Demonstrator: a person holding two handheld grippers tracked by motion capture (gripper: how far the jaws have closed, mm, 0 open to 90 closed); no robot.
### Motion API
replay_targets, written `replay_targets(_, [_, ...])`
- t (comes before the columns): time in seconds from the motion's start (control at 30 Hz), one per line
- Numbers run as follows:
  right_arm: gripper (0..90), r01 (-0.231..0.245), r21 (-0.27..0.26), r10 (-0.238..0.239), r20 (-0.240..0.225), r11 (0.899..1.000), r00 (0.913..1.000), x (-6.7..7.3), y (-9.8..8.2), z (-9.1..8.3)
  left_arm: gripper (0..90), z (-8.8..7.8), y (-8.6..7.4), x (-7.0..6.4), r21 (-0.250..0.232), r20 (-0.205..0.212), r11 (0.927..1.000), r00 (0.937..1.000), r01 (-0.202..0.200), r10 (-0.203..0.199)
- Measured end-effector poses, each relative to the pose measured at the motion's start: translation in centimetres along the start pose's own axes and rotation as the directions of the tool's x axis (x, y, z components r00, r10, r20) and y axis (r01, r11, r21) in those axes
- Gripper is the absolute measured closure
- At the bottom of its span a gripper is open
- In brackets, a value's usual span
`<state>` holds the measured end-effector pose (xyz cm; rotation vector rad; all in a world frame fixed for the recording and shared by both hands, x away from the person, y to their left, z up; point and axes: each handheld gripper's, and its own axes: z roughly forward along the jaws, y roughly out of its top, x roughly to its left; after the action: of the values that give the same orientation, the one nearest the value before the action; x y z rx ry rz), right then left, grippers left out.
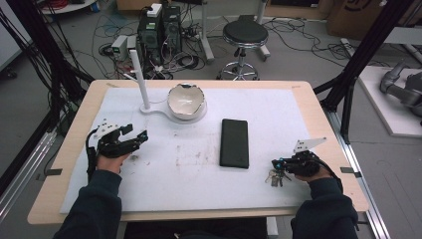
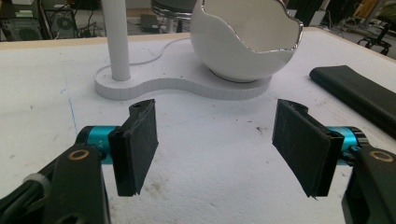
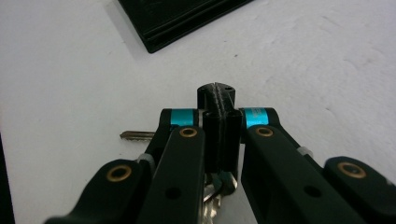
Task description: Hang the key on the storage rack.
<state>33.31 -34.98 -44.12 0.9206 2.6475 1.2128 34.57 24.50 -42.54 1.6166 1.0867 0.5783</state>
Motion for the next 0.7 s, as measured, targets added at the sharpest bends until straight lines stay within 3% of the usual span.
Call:
replay_targets(0.03, [82.0,0.000,0.000,0.000,0.000,1.000,1.0000,0.0,0.0,0.0,30.9,0.0,0.0,0.0,0.000,0.000,1.0000,1.0000,0.000,0.000])
replay_targets(0.07, [55.8,-0.039,0.003,0.039,0.034,0.999,0.9987,-0.2,-0.2,-0.4,30.9,0.0,0.0,0.1,-0.002,-0.001,1.0000,1.0000,0.002,-0.002])
replay_targets(0.1, [47.3,-0.055,0.009,0.054,0.055,0.998,0.9970,-0.3,-0.3,-0.7,30.9,-0.1,0.0,0.1,-0.003,-0.004,1.0000,1.0000,0.007,-0.007])
replay_targets(0.13, [42.2,-0.064,0.013,0.063,0.061,0.998,0.9961,-0.4,-0.5,-0.9,30.9,-0.1,0.0,0.2,-0.003,-0.005,1.0000,1.0000,0.007,-0.007])
replay_targets(0.27, [39.4,-0.042,0.063,0.037,0.069,0.997,0.9969,-0.1,-1.5,-1.6,30.9,-0.2,0.0,0.2,0.001,-0.003,1.0000,1.0000,0.005,-0.005])
replay_targets(0.37, [41.4,-0.030,0.093,0.026,0.041,0.995,0.9988,0.6,-1.9,-1.9,30.9,-0.1,-0.1,0.2,0.002,-0.007,0.9999,0.9999,0.010,-0.010])
replay_targets(0.5, [49.7,0.013,0.106,-0.019,0.058,0.994,0.9981,1.2,-2.1,-1.9,31.0,-0.1,0.0,0.1,0.004,-0.006,1.0000,1.0000,0.002,-0.002])
replay_targets(0.53, [65.3,0.043,0.120,-0.055,0.095,0.992,0.9940,1.2,-2.1,-2.0,30.9,-0.1,0.0,0.0,0.004,-0.007,1.0000,1.0000,0.003,-0.003])
replay_targets(0.57, [71.1,0.063,0.126,-0.078,0.115,0.990,0.9903,1.2,-2.1,-2.1,31.0,-0.1,0.0,0.0,0.004,-0.008,1.0000,1.0000,0.004,-0.004])
replay_targets(0.7, [81.8,0.040,0.117,-0.057,0.142,0.992,0.9883,1.1,-2.1,-2.0,31.0,-0.1,-0.1,0.0,0.006,-0.006,1.0000,1.0000,0.002,-0.002])
